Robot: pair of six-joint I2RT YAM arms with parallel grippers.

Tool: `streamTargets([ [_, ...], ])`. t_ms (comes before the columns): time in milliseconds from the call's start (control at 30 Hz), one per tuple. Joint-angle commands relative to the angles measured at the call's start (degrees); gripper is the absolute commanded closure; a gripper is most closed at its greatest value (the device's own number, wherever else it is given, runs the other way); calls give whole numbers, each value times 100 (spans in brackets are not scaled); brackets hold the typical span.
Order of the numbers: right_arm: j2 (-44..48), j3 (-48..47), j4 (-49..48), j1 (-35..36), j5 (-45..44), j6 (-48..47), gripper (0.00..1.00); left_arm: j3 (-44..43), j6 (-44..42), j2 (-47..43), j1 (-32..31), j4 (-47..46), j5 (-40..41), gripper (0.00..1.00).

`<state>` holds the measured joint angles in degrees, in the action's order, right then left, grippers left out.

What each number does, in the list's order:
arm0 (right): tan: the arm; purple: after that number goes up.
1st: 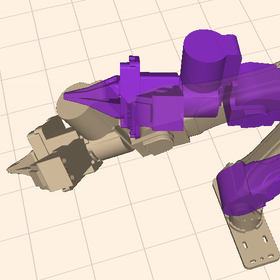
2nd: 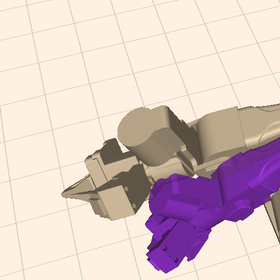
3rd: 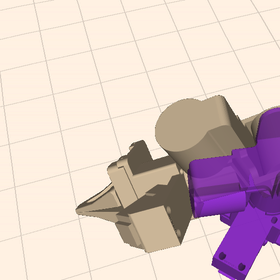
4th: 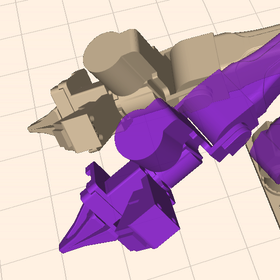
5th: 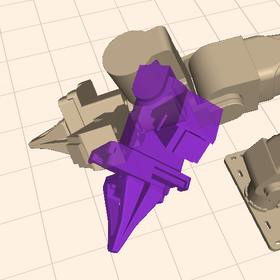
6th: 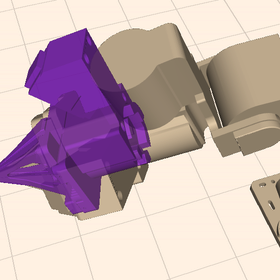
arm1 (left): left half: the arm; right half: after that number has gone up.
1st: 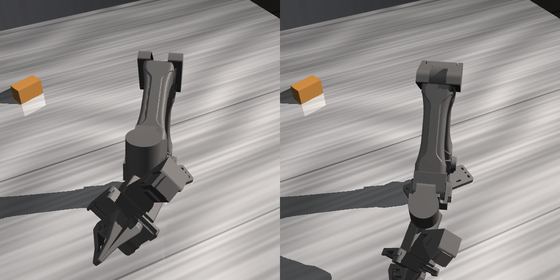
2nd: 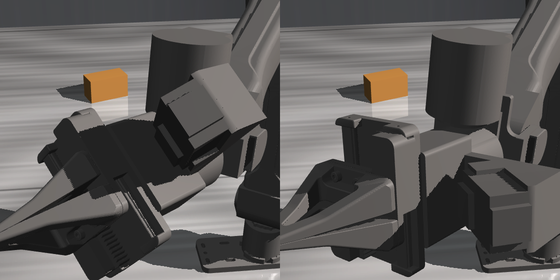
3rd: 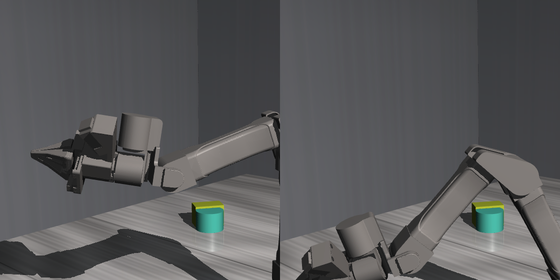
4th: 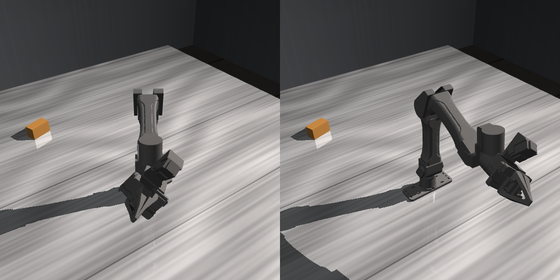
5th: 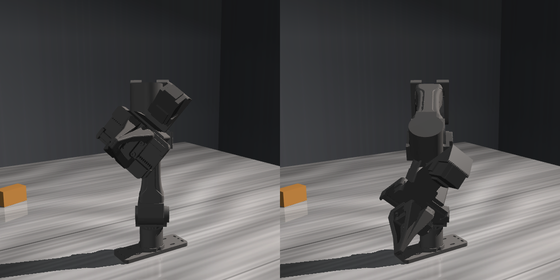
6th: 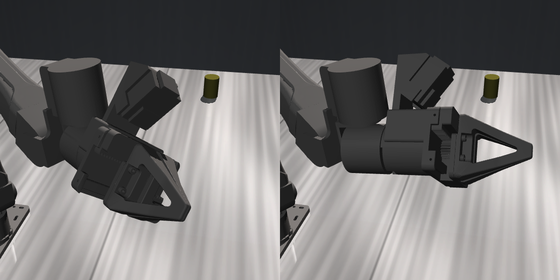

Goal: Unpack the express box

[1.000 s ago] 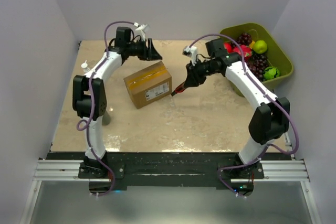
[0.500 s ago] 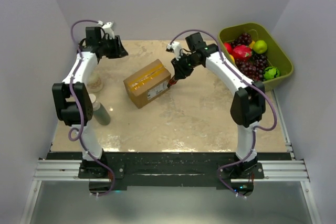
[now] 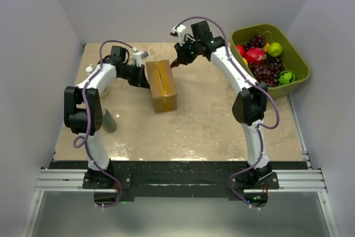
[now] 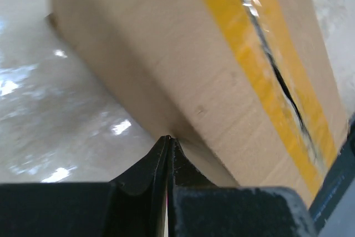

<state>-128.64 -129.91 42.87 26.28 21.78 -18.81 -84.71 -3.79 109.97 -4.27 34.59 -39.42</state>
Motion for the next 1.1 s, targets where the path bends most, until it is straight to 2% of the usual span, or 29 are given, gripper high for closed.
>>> streamTargets([
  [0,-90,-509,-429,105,-121,105,100,15,-605,-266,-582,486,-725,94],
  [200,-363,-808,-604,166,-121,149,100,200,-1140,-371,-812,1013,-691,87],
  [300,-452,-984,-701,193,-419,193,100,191,-1763,-555,-794,1539,-611,72],
  [333,-408,-1027,-745,176,-707,193,100,209,-2026,-643,-786,1681,-680,61],
  [400,-268,-993,-780,97,-850,263,100,209,-3272,-1010,-786,2180,-926,52],
  [433,-136,-862,-798,-8,-894,394,100,209,-3764,-1135,-794,2323,-945,43],
  [467,135,-765,-798,-61,-877,448,100,200,-4561,-1284,-794,2385,-910,39],
  [533,496,-354,-719,-202,-781,544,100,183,-5173,-1583,-803,2325,-682,29],
  [567,837,-195,-684,-237,-694,554,100,104,-5741,-1645,-821,2307,-612,26],
  [667,1435,438,-526,-422,-509,737,100,-106,-6657,-1664,-900,2167,-330,18],
  [700,1577,623,-499,-457,-473,808,100,-134,-6774,-1646,-969,1827,-199,1],
  [800,2252,1483,-376,-589,-254,1080,100,-160,-7634,-1558,-1145,1438,12,0],
  [833,2421,1973,-298,-624,-218,1159,100,-204,-7924,-1506,-1189,1489,74,0],
  [867,2570,2213,-245,-642,-166,1169,100,-335,-8649,-1427,-1242,1611,162,0],
  [933,3036,2870,-104,-659,36,1064,100,-511,-9538,-1154,-1348,2103,434,0],
  [1033,3441,3540,54,-642,378,740,100,-461,-10139,-934,-1453,2123,742,0],
  [1067,3494,3638,124,-633,440,651,100,-320,-10211,-986,-1488,1739,760,0],
])
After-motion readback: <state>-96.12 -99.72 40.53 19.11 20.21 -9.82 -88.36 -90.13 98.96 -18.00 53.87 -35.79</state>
